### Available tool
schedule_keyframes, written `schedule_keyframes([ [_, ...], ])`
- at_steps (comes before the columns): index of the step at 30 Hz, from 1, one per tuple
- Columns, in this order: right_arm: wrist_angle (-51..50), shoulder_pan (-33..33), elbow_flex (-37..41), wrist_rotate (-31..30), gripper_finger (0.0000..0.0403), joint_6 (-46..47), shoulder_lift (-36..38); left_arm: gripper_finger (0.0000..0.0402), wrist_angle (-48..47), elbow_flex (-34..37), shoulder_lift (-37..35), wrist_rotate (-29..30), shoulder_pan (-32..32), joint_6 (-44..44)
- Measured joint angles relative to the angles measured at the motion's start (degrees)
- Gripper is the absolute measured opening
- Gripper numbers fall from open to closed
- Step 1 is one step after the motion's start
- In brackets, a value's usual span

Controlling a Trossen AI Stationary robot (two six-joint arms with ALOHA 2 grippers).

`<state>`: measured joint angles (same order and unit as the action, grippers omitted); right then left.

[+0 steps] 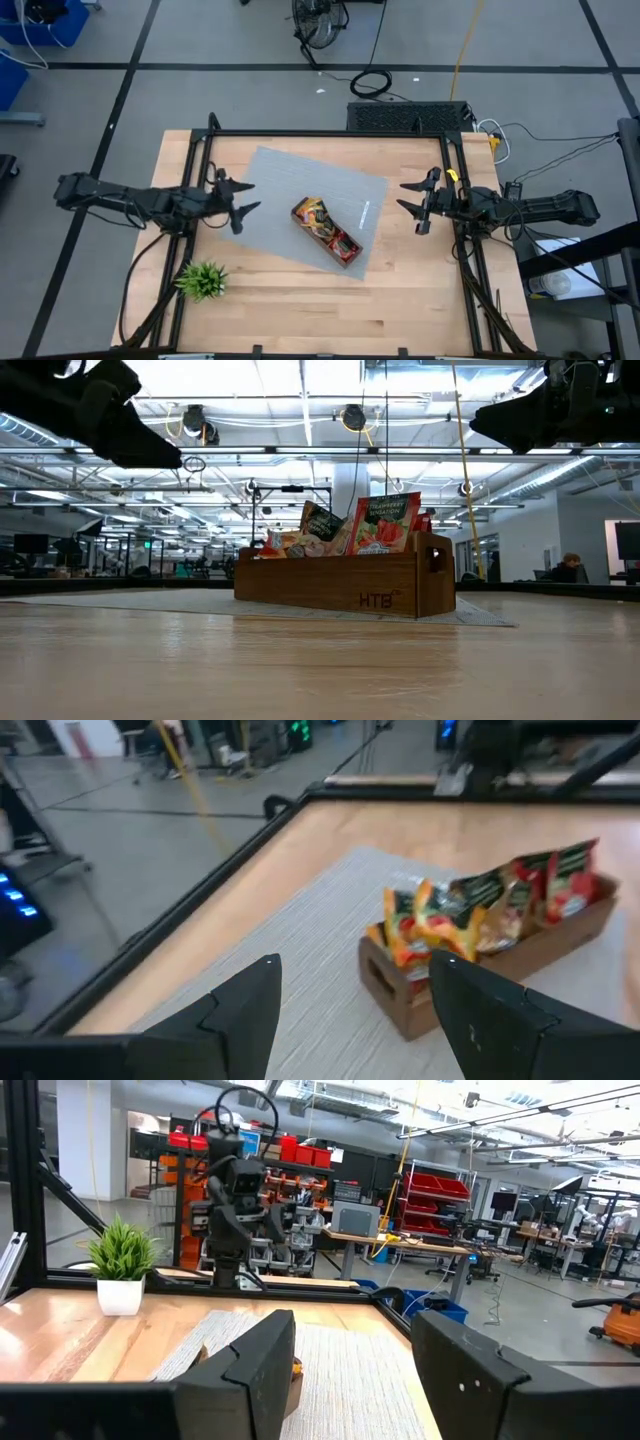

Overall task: Pick & Place Tea
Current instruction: Return to Home Position

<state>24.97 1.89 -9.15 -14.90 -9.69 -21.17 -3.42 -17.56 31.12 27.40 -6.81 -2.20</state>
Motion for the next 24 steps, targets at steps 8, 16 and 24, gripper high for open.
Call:
schedule_keyframes([
  [8,0.02,0.00,0.00,0.00,0.0185,0.00,0.00,0.0253,0.27,3.20,-10.48,-7.31,3.69,0.37],
  [16,0.00,0.00,0.00,0.00,0.0185,0.00,-0.01,0.0253,-1.08,6.88,-19.73,-10.96,5.66,-0.40],
  [24,0.00,-0.01,0.00,0.01,0.0185,0.00,-0.02,0.0253,-1.52,11.01,-24.94,-12.91,6.58,-2.50],
])
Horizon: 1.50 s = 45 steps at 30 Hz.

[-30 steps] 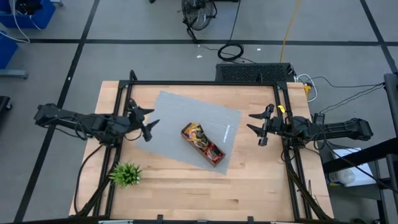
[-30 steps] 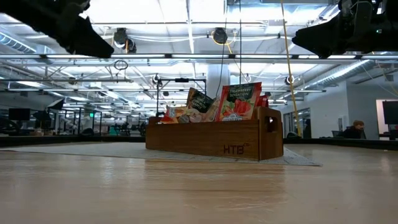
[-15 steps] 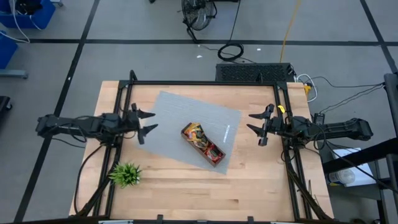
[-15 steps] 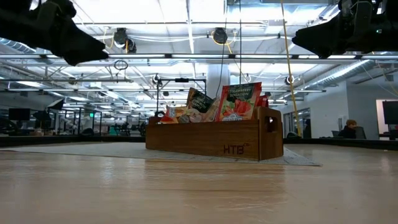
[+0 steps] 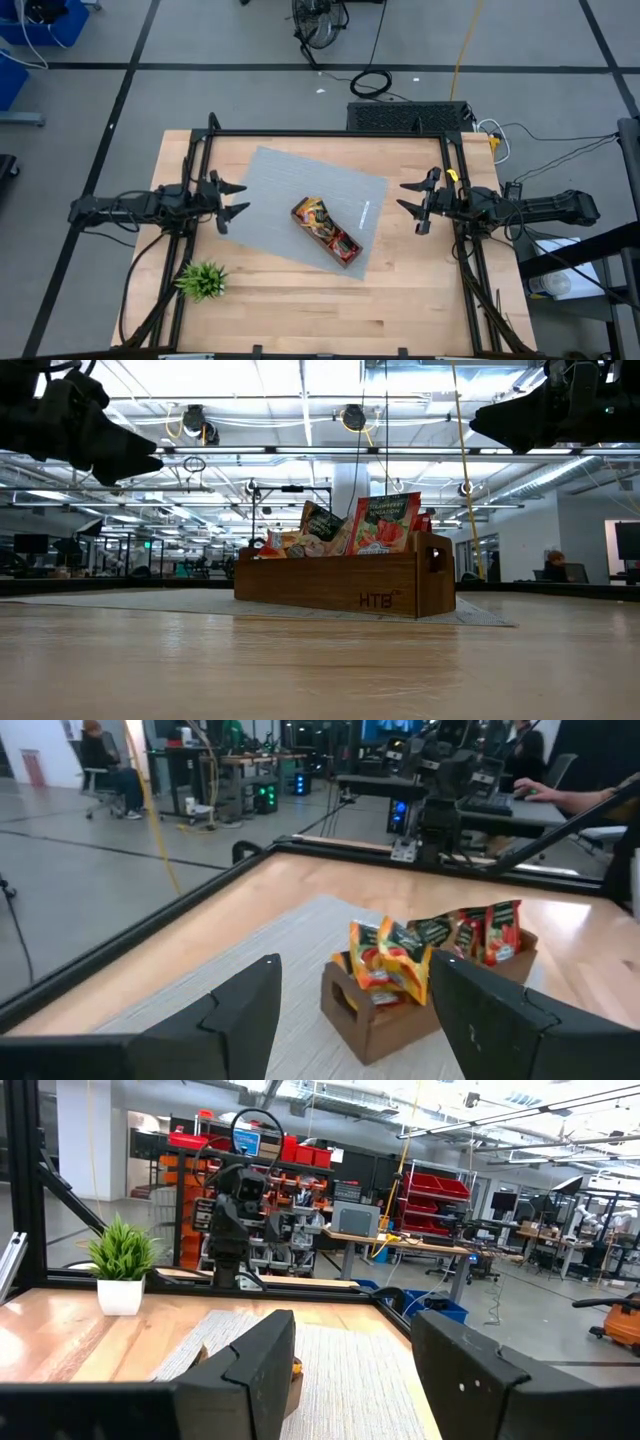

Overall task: Pick & Place Tea
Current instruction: Return to Home Position

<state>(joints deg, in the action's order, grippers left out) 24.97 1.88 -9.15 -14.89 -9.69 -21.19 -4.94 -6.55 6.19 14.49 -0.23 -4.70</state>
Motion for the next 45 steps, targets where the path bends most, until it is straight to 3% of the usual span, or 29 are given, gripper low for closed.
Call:
schedule_keyframes([
  [28,-0.02,0.01,0.00,-0.01,0.0185,0.00,0.00,0.0253,-7.32,0.46,-5.94,-6.16,1.33,-0.81],
  [35,0.00,0.01,0.00,-0.01,0.0185,0.00,0.00,0.0253,-7.36,0.46,-5.94,-16.26,2.61,3.09],
  [39,0.12,0.00,0.00,0.00,0.0185,0.19,0.00,0.0253,-7.33,0.46,-5.94,-14.18,3.91,2.34],
  [43,0.19,0.08,0.00,0.15,0.0185,8.68,0.11,0.0253,-7.50,0.45,-5.89,-13.96,4.87,1.18],
  [45,0.05,0.08,-0.02,1.04,0.0185,8.24,0.29,0.0253,-8.62,0.44,-5.74,-13.96,5.11,1.09],
])
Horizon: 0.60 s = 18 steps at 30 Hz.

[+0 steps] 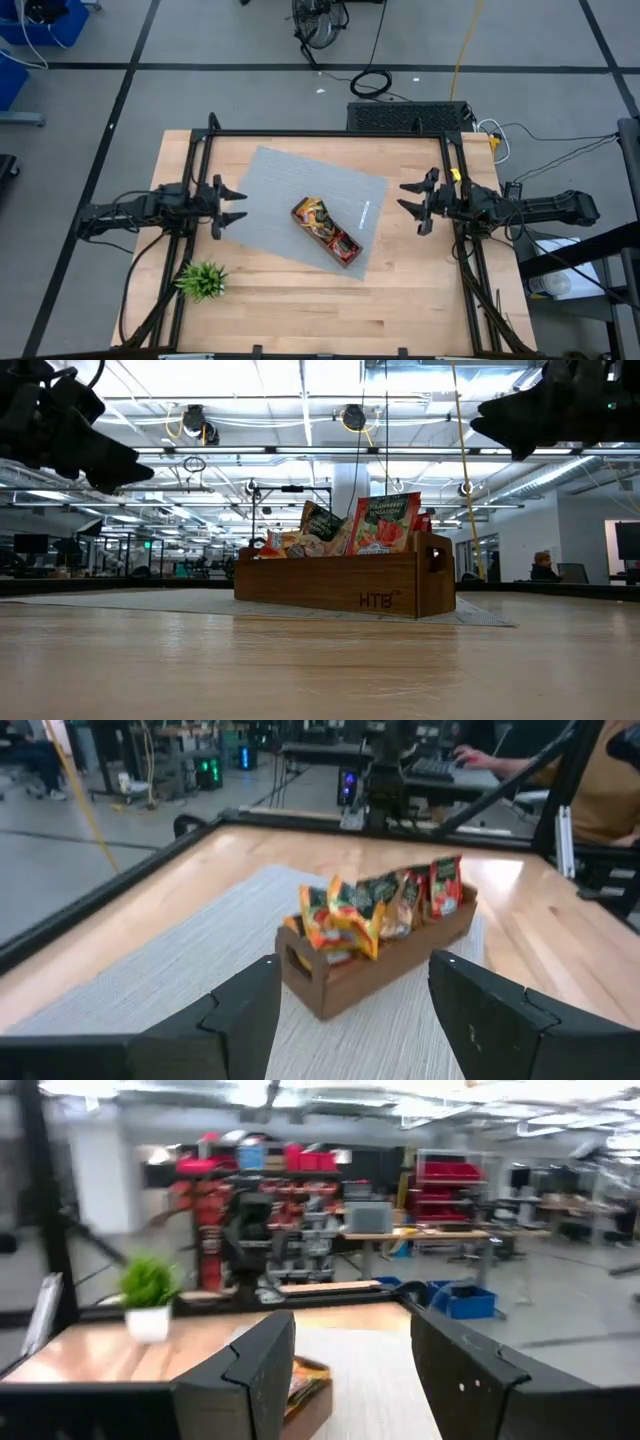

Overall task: Pick & Place Tea
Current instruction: Return to Home Position

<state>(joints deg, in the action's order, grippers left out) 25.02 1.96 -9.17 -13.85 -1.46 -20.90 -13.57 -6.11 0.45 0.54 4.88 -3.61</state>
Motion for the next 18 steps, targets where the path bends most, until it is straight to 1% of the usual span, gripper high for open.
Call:
schedule_keyframes([
  [3,-3.26,0.00,0.00,4.65,0.0185,-1.85,1.10,0.0253,-0.99,0.00,0.02,0.00,0.26,-0.25],
  [4,-4.45,0.04,0.00,5.29,0.0185,-1.62,1.53,0.0253,-1.16,0.00,0.02,0.00,0.31,-0.72],
  [10,-6.16,0.04,2.65,5.19,0.0185,1.01,4.85,0.0253,-1.26,0.00,0.02,0.00,0.31,-1.69],
  [14,-6.63,0.03,4.38,5.81,0.0185,1.26,10.00,0.0253,-1.26,0.00,0.02,0.00,0.31,-1.69],
  [18,-12.06,0.02,4.79,11.25,0.0185,2.64,16.50,0.0253,-1.29,0.00,0.02,0.00,0.29,-1.75],
])
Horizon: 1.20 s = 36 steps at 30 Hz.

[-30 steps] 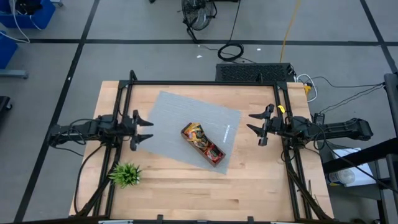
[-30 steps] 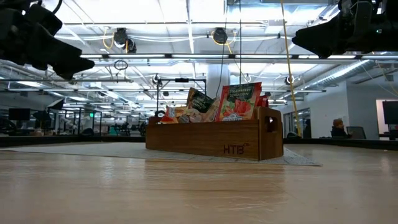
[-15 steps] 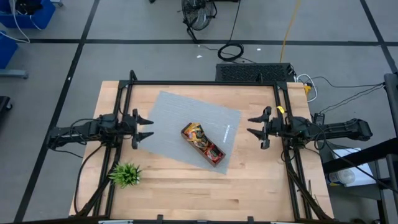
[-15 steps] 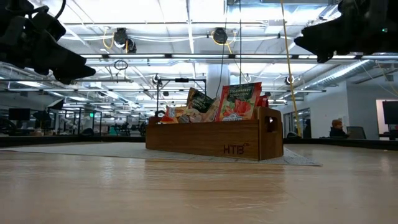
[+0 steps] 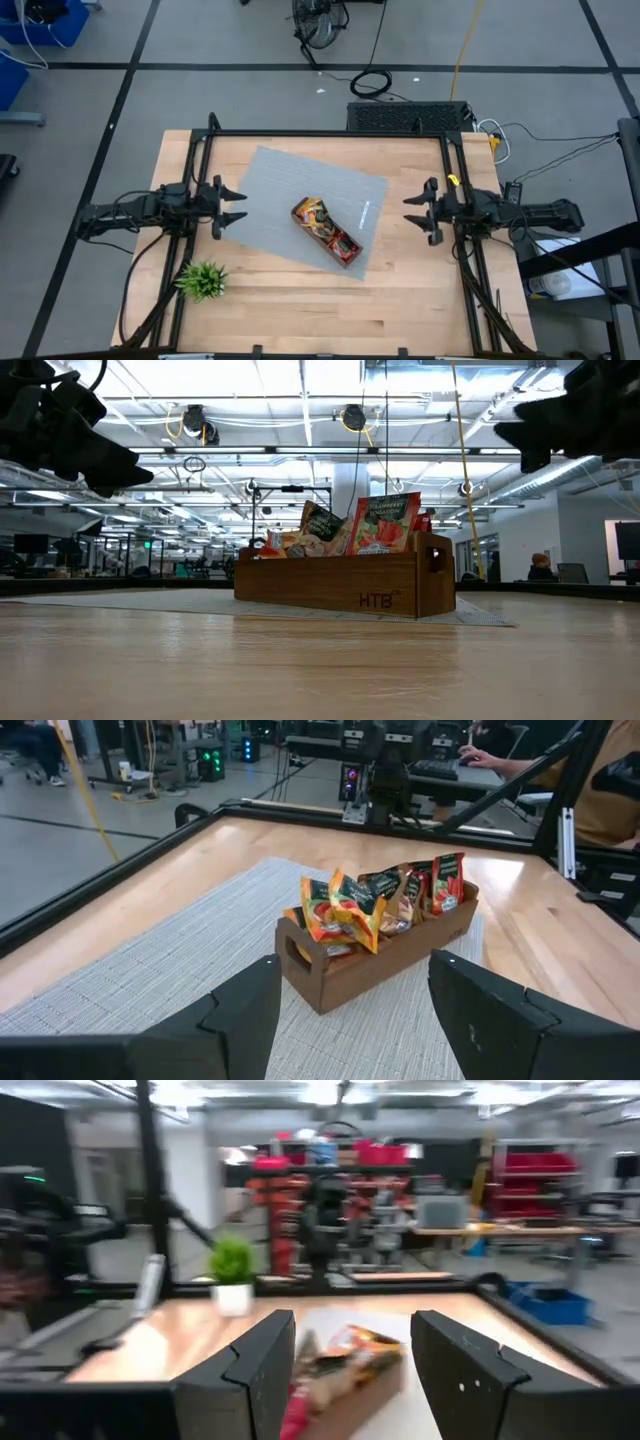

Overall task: Pick & Place Tea
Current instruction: Return to Home Position

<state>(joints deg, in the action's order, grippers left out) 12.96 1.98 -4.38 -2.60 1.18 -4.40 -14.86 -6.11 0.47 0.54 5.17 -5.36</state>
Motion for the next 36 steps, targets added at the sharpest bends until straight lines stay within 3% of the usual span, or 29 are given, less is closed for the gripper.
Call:
schedule_keyframes([
  [3,-3.20,0.01,0.02,3.89,0.0185,0.75,4.34,0.0253,0.00,-0.02,0.00,0.01,0.00,-0.14],
  [7,-3.20,0.00,0.02,7.12,0.0185,0.34,4.03,0.0253,-0.04,-0.06,0.02,0.00,0.00,-0.80],
  [36,-3.86,0.00,0.11,7.20,0.0185,0.73,4.12,0.0253,1.56,-0.09,0.00,-0.38,0.00,-0.94],
])
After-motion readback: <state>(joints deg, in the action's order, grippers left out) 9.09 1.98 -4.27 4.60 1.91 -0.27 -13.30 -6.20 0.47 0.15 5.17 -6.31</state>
